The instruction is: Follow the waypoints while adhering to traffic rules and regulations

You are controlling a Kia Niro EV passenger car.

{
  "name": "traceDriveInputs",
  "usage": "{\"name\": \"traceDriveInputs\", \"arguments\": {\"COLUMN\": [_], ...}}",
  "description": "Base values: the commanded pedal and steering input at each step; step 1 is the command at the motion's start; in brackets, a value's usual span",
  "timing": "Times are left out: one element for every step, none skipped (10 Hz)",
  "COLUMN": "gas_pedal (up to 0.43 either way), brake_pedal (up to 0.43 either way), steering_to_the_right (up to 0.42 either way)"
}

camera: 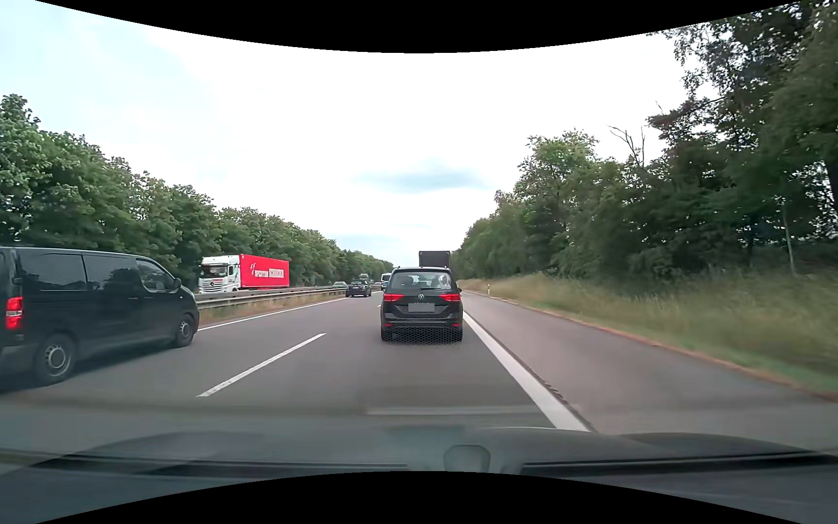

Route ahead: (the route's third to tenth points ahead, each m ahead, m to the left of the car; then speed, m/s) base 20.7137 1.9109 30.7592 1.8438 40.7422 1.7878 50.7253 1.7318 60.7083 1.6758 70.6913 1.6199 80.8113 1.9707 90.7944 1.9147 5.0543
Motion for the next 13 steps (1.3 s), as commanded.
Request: {"name": "traceDriveInputs", "arguments": {"gas_pedal": [0.157, 0.150, 0.138, 0.130, 0.130, 0.130, 0.130, 0.130, 0.130, 0.130, 0.130, 0.130, 0.130], "brake_pedal": [0.000, 0.000, 0.000, 0.000, 0.000, 0.000, 0.000, 0.000, 0.000, 0.000, 0.000, 0.000, 0.000], "steering_to_the_right": [-0.001, -0.001, -0.001, -0.001, -0.001, -0.002, -0.003, -0.004, -0.004, -0.004, -0.005, -0.005, -0.005]}}
